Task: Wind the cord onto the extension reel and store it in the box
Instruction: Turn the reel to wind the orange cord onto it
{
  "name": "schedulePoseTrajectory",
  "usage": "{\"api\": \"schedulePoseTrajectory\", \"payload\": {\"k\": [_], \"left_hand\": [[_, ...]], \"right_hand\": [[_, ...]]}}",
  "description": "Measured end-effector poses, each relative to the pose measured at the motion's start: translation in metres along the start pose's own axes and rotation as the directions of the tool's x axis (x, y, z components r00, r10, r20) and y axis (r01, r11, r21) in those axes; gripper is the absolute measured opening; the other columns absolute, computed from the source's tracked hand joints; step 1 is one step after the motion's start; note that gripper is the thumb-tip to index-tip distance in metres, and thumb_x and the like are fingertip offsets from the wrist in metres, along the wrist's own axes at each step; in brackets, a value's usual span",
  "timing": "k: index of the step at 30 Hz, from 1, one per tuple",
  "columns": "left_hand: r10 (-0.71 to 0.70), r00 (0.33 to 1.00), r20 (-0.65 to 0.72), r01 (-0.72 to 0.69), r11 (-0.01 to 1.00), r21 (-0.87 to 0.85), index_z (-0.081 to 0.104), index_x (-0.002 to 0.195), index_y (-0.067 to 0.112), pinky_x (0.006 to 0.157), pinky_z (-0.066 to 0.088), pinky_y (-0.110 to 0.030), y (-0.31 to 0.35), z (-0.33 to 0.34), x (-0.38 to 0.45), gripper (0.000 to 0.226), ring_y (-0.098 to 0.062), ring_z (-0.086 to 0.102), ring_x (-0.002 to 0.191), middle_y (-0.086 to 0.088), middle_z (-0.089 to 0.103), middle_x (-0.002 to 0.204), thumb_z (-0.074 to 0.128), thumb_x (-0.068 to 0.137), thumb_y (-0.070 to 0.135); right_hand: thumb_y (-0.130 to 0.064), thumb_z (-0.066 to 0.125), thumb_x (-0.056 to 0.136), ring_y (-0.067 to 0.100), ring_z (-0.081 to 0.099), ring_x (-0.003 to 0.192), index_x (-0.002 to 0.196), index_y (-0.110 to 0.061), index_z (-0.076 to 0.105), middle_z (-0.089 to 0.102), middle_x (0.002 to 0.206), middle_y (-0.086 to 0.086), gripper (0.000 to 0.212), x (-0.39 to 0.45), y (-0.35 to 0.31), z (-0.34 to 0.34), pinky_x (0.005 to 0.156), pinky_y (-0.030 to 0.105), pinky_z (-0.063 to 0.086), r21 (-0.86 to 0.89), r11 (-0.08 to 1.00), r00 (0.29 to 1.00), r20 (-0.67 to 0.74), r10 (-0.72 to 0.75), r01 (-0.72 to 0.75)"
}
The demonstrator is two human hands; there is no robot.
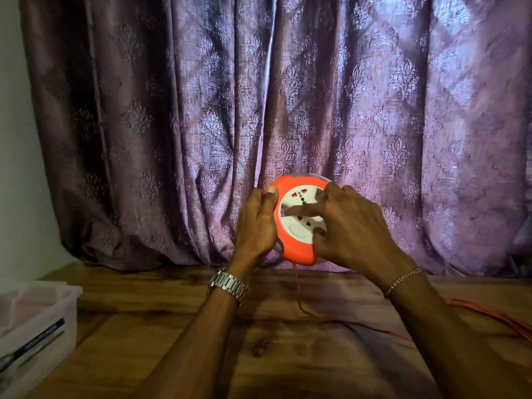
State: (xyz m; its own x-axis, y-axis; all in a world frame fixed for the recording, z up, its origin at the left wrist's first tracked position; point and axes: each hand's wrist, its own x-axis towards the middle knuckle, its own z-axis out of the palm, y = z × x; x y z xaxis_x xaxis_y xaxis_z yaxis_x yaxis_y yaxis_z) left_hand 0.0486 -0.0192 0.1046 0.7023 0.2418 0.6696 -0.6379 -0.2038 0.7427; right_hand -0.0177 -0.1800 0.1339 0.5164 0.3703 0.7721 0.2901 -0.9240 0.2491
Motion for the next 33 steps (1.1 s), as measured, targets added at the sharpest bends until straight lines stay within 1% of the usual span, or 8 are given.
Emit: {"api": "schedulePoseTrajectory", "payload": {"k": [8, 11, 14, 17, 21, 25, 29, 33], "left_hand": [[0.034, 0.999, -0.012, -0.033, 0.998, 0.052, 0.056, 0.093, 0.01, 0.093, 0.049, -0.059, 0.003, 0.001, -0.004, 0.072, -0.036, 0.063, 0.093, -0.013, 0.067, 0.091, 0.037, 0.08, 0.079], [0.016, 1.0, -0.015, -0.016, 1.0, 0.026, 0.053, 0.089, 0.014, 0.092, 0.05, -0.062, 0.003, 0.0, -0.004, 0.067, -0.039, 0.063, 0.091, -0.006, 0.063, 0.083, 0.038, 0.081, 0.079], [0.018, 1.0, -0.02, -0.018, 1.0, -0.001, 0.052, 0.081, 0.019, 0.09, 0.049, -0.063, 0.001, -0.001, -0.001, 0.058, -0.031, 0.057, 0.079, 0.002, 0.059, 0.077, 0.04, 0.081, 0.076], [0.017, 0.999, -0.038, -0.018, 0.999, -0.026, 0.049, 0.075, 0.025, 0.087, 0.049, -0.062, 0.0, 0.0, 0.0, 0.05, -0.021, 0.051, 0.072, 0.012, 0.057, 0.067, 0.043, 0.082, 0.074], [0.029, 0.999, -0.025, -0.03, 0.998, -0.051, 0.051, 0.081, 0.019, 0.088, 0.049, -0.067, 0.0, 0.0, 0.0, 0.054, -0.023, 0.052, 0.076, 0.007, 0.057, 0.074, 0.045, 0.085, 0.073], [0.038, 0.999, -0.014, -0.039, 0.999, -0.016, 0.056, 0.094, 0.01, 0.091, 0.049, -0.065, 0.0, -0.001, -0.001, 0.067, -0.03, 0.059, 0.082, -0.002, 0.061, 0.082, 0.042, 0.086, 0.075], [0.061, 0.998, -0.024, -0.059, 0.996, 0.069, 0.047, 0.078, 0.021, 0.087, 0.05, -0.058, 0.003, 0.002, -0.004, 0.056, -0.019, 0.055, 0.075, 0.003, 0.058, 0.076, 0.037, 0.085, 0.075], [0.08, 0.996, -0.024, -0.079, 0.995, 0.063, 0.055, 0.09, 0.01, 0.088, 0.051, -0.057, 0.003, 0.004, -0.005, 0.067, -0.035, 0.064, 0.089, -0.015, 0.068, 0.089, 0.037, 0.086, 0.074]], "right_hand": [[-0.084, 0.05, 0.06, 0.026, 0.067, 0.086, 0.121, -0.051, 0.057, 0.074, 0.094, -0.002, 0.07, 0.003, -0.003, 0.007, 0.063, 0.031, 0.047, 0.08, 0.962, 0.958, -0.102, 0.269, -0.262], [-0.076, 0.054, 0.071, 0.026, 0.063, 0.087, 0.12, -0.043, 0.062, 0.071, 0.093, 0.001, 0.059, 0.004, 0.0, 0.004, 0.059, 0.03, 0.044, 0.059, 0.981, 0.972, -0.137, 0.191, -0.185], [-0.038, 0.069, 0.081, 0.026, 0.053, 0.093, 0.105, -0.031, 0.07, 0.064, 0.096, 0.001, 0.025, 0.006, 0.006, -0.002, 0.062, 0.031, 0.047, 0.134, 0.991, 0.983, -0.184, -0.003, 0.028], [-0.008, 0.074, 0.069, 0.024, 0.045, 0.108, 0.103, -0.036, 0.07, 0.058, 0.127, -0.001, 0.044, 0.007, 0.011, -0.005, 0.077, 0.031, 0.044, 0.158, 0.972, 0.983, 0.027, -0.18, 0.173], [-0.016, 0.082, 0.061, 0.025, 0.038, 0.12, 0.112, -0.049, 0.065, 0.042, 0.145, -0.003, 0.064, 0.006, 0.002, -0.011, 0.088, 0.035, 0.043, 0.114, 0.983, 0.97, 0.181, -0.159, 0.14], [-0.02, 0.073, 0.07, 0.026, 0.042, 0.113, 0.116, -0.056, 0.059, 0.044, 0.144, -0.004, 0.06, 0.005, -0.001, -0.014, 0.082, 0.038, 0.042, 0.032, 0.994, 0.985, 0.137, -0.105, 0.101], [-0.026, 0.066, 0.075, 0.026, 0.044, 0.115, 0.121, -0.06, 0.052, 0.044, 0.143, -0.003, 0.059, 0.001, -0.004, -0.01, 0.082, 0.037, 0.042, -0.026, 0.998, 0.993, 0.107, -0.05, 0.053], [-0.029, 0.068, 0.074, 0.025, 0.05, 0.114, 0.121, -0.063, 0.049, 0.048, 0.137, -0.002, 0.061, 0.001, -0.004, -0.007, 0.078, 0.035, 0.047, -0.044, 0.999, 0.997, 0.078, 0.008, -0.005]]}}
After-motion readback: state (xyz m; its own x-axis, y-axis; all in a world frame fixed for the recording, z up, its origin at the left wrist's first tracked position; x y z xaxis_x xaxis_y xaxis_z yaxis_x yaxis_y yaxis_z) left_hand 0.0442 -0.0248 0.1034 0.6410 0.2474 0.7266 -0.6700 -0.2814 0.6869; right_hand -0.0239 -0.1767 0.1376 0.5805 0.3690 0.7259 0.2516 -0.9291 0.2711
